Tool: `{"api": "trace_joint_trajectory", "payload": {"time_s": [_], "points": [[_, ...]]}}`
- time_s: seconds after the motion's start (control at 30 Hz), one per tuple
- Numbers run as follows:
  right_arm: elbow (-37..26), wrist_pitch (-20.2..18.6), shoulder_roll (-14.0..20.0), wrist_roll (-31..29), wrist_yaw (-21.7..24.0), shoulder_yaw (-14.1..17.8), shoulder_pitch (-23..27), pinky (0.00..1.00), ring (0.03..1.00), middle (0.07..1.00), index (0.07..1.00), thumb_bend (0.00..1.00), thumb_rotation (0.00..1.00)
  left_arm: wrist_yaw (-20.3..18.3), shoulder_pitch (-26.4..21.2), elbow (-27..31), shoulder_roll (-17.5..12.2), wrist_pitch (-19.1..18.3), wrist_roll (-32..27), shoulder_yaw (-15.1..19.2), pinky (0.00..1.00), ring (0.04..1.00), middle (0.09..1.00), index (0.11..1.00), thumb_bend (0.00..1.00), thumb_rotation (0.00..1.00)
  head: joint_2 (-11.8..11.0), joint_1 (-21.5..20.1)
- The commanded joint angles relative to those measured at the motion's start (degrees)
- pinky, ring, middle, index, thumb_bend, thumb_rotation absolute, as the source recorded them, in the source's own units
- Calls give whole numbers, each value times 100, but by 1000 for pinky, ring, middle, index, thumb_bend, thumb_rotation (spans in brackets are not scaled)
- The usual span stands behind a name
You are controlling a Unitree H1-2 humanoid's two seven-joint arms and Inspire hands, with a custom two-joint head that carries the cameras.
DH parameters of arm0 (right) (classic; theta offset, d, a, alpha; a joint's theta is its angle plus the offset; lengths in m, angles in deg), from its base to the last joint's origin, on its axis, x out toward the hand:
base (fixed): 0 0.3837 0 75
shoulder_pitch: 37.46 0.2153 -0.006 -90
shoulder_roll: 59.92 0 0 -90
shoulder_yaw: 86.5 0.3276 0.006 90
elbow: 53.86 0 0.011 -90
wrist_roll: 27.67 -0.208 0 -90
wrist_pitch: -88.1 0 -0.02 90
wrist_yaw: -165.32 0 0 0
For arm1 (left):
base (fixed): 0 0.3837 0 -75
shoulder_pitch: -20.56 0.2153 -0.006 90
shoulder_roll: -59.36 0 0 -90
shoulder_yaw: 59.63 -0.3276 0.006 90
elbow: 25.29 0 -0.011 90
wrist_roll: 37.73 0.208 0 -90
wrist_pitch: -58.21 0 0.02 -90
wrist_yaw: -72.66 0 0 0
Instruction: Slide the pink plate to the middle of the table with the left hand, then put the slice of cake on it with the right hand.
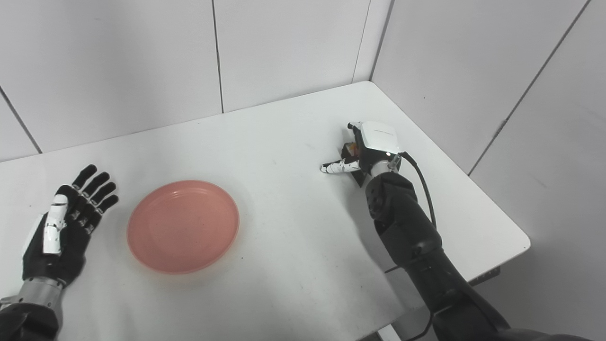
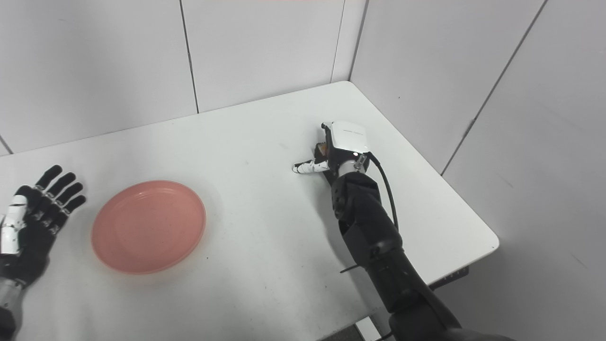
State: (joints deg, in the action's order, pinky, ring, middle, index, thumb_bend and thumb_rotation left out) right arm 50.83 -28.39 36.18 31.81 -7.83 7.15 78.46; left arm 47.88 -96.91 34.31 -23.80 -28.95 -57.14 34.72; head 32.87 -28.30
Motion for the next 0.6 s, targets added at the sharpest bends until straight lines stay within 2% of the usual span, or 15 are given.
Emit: {"api": "trace_joint_trajectory", "payload": {"time_s": [0.0, 0.03, 0.1, 0.13, 0.17, 0.23, 0.33, 0.37, 0.43, 0.57], "points": [[-145, -42, 65, -18, -50, 154, 120, 416, 534, 655, 758, 741, 270, 71, 642, -353, -66, -380, 70, -6, 885, 898, 903, 887, 449, 968, 0, 4], [-174, -42, 57, -89, -93, 187, 111, 330, 437, 567, 736, 734, 211, 74, 646, -344, -66, -391, 68, -5, 885, 898, 903, 886, 450, 968, 13, 14], [-215, -42, 57, -169, -29, 276, 109, 264, 359, 487, 713, 721, 161, 79, 657, -308, -64, -417, 58, -3, 885, 898, 902, 885, 450, 967, 26, 21], [-245, -42, 52, -169, 68, 329, 110, 257, 350, 465, 604, 623, 148, 79, 663, -286, -62, -432, 52, -1, 881, 896, 902, 886, 446, 968, 26, 21], [-267, -42, 48, -165, 137, 366, 110, 256, 351, 455, 536, 562, 140, 78, 668, -271, -61, -442, 48, 0, 879, 896, 903, 887, 444, 969, 26, 21], [-350, -43, 1, 73, 478, 494, 126, 277, 359, 452, 494, 524, 132, 73, 677, -246, -65, -442, 57, -8, 881, 898, 905, 890, 444, 975, 34, 25], [-493, -43, -106, 528, 1134, 744, 171, 282, 353, 451, 490, 518, 129, 86, 690, -208, -67, -458, 66, -10, 880, 896, 903, 885, 446, 973, 49, 24], [-530, -43, -134, 631, 1286, 803, 182, 282, 356, 437, 519, 520, 53, 92, 693, -198, -65, -465, 64, -8, 878, 895, 901, 882, 444, 970, 49, 24], [-594, -43, -183, 793, 1548, 909, 194, 288, 367, 434, 533, 521, 8, 86, 699, -185, -65, -465, 63, -10, 880, 895, 902, 882, 442, 973, 55, 24], [-608, -43, -251, 1028, 1907, 1080, 237, 312, 382, 442, 540, 521, 0, 69, 691, -211, -78, -443, 79, -24, 886, 900, 906, 891, 452, 970, 62, 34]]}}
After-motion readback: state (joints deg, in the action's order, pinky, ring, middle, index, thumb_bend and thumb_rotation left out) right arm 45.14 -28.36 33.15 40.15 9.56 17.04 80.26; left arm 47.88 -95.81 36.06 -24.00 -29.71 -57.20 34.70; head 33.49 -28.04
